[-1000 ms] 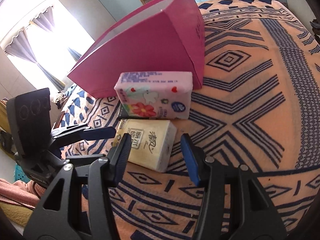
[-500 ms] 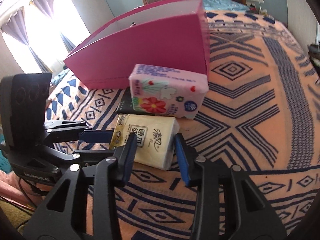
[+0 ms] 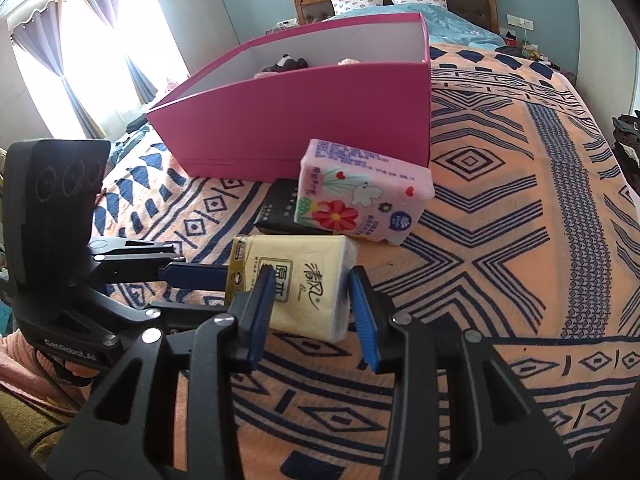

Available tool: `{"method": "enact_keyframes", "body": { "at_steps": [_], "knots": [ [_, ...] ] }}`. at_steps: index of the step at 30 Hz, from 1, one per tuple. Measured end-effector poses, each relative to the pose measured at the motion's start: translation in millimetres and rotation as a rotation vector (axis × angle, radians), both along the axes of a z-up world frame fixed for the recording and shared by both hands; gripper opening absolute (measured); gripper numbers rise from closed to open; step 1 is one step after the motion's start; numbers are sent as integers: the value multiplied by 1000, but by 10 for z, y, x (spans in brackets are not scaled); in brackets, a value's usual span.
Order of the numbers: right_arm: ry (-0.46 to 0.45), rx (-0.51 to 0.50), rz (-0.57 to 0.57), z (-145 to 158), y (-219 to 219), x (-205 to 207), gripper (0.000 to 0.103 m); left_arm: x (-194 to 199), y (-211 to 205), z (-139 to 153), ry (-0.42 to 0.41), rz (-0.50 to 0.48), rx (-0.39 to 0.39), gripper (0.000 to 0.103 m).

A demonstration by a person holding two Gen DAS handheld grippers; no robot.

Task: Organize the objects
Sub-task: 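Grasp the cream tissue pack with the right gripper, then lift the cream tissue pack and carry it over the pink box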

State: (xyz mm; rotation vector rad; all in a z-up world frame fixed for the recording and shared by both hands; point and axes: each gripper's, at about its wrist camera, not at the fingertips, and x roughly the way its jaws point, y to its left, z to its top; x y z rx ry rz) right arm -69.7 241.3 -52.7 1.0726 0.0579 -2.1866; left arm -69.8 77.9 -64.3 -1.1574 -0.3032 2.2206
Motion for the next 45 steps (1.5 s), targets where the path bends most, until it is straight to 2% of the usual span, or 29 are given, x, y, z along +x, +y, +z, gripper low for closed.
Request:
{"method": "enact_keyframes", "body": {
  "at_steps": [24, 45],
  "knots": [
    [48, -103, 21, 374, 49, 124, 41, 180, -23, 420, 150, 6, -13, 40],
    [82, -155, 32, 596, 59, 73, 42, 167, -2, 669, 225, 16, -28, 40]
  ]
}}
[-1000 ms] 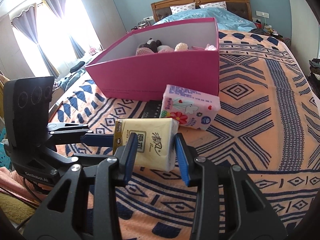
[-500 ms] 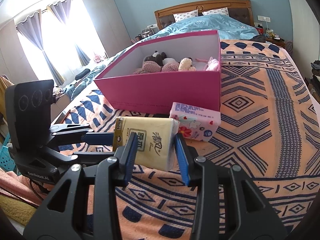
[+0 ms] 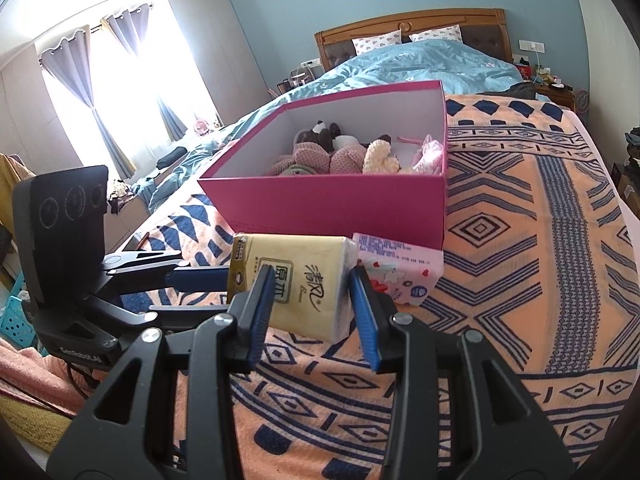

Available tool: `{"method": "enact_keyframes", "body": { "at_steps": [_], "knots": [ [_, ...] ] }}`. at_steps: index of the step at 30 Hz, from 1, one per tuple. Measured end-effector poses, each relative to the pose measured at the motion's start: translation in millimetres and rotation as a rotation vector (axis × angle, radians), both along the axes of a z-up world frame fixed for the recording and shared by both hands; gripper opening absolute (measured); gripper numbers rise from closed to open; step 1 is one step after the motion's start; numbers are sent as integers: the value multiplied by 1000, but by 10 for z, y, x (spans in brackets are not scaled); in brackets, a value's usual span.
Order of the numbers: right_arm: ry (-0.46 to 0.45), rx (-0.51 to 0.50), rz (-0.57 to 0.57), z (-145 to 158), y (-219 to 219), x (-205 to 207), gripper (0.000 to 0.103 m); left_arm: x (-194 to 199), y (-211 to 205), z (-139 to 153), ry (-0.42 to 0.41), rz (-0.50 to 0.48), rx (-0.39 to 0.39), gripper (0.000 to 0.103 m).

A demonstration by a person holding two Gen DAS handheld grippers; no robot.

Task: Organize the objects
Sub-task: 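Lift the cream tissue pack and carry it over the pink box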

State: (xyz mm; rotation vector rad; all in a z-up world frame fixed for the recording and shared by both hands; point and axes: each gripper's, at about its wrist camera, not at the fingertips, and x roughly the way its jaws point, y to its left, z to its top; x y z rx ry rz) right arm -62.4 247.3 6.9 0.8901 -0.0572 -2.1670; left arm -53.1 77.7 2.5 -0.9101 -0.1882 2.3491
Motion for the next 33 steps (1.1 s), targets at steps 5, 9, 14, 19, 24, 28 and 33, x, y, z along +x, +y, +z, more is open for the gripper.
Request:
{"method": "enact_keyframes", "body": {
  "at_steps": [5, 9, 14, 19, 24, 28, 33],
  "knots": [
    [15, -9, 4, 72, -6, -25, 42, -17, -10, 65, 21, 5, -7, 40],
    [33, -14, 12, 143, -28, -51, 42, -44, -35, 118, 37, 12, -10, 40],
    [49, -21, 21, 210, -62, -82, 42, -86, -76, 173, 53, 23, -8, 40],
    [54, -25, 25, 230, -92, -117, 42, -108, -111, 203, 64, 32, -8, 40],
    [54, -27, 25, 235, -102, -138, 42, -130, -119, 238, 74, 37, -14, 40],
    [55, -31, 25, 248, -105, -149, 42, -149, -119, 263, 83, 38, -19, 40],
    [60, -35, 24, 274, -103, -171, 42, -174, -122, 273, 87, 40, -23, 40]
  ]
}}
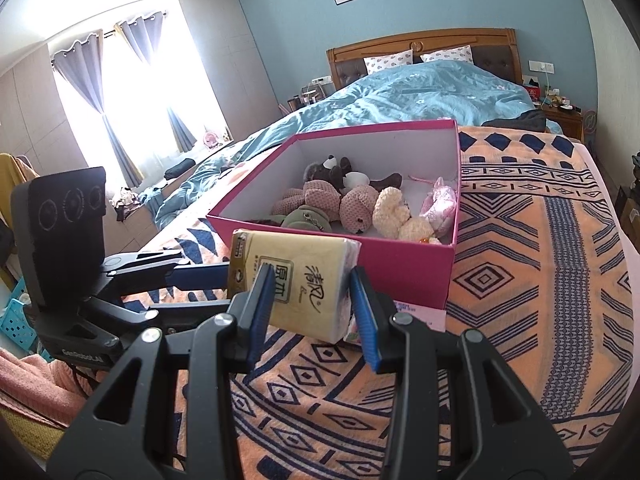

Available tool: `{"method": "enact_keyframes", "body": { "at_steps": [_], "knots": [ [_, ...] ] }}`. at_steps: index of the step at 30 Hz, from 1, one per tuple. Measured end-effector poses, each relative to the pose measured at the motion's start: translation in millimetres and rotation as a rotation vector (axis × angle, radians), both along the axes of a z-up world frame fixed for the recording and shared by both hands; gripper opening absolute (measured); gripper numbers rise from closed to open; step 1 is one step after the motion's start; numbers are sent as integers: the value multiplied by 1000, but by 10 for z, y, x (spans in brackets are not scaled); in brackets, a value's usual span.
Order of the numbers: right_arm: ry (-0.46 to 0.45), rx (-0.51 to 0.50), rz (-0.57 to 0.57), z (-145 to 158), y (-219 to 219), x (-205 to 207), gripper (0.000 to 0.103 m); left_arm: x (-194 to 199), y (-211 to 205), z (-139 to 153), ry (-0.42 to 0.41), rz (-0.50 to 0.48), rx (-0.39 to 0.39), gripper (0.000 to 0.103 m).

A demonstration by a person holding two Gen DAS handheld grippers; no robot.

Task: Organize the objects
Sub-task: 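Lift the cream tissue pack and carry it over the pink box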

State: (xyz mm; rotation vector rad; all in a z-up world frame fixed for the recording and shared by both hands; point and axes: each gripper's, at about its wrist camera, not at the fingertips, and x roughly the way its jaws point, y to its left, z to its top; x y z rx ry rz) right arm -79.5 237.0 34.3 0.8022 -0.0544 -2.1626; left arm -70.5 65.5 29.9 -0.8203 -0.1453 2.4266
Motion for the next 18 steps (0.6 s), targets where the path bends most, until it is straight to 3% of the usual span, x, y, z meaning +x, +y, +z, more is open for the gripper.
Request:
{"method": "enact_keyframes", "body": {
  "at_steps": [18],
  "knots": [
    [15, -3, -8, 81, -13, -90, 42, -97, -8, 54, 14, 3, -7, 40]
  ]
}}
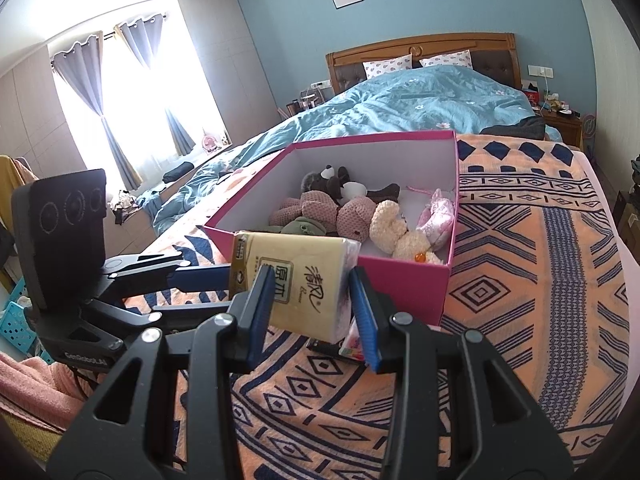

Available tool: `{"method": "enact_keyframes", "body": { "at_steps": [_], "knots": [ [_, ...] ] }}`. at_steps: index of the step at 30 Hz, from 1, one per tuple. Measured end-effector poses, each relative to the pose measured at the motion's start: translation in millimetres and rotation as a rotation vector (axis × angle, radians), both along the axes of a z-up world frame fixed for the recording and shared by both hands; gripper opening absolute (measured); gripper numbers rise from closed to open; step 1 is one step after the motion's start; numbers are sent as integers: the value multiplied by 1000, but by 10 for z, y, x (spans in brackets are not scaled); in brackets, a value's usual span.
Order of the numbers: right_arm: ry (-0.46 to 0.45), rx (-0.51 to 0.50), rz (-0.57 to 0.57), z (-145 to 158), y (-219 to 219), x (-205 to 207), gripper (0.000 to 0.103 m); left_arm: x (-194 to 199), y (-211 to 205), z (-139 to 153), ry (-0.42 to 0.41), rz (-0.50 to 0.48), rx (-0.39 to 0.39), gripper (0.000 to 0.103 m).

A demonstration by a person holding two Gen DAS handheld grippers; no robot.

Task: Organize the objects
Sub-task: 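Lift the cream tissue pack and carry it over the pink box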

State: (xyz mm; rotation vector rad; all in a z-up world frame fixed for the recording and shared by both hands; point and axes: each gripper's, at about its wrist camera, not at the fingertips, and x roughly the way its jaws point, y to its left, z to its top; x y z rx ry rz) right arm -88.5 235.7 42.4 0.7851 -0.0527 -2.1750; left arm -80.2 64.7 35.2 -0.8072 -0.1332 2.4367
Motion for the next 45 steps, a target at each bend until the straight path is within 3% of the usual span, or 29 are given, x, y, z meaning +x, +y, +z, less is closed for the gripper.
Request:
{"method": "enact_keyframes", "body": {
  "at_steps": [22, 45],
  "knots": [
    [5, -26, 12, 98, -52, -207, 42, -162, -31, 61, 6, 28, -1, 40],
    [-48, -35, 4, 11, -241, -715, 42, -714, -144, -59, -36, 112, -25, 40]
  ]
}}
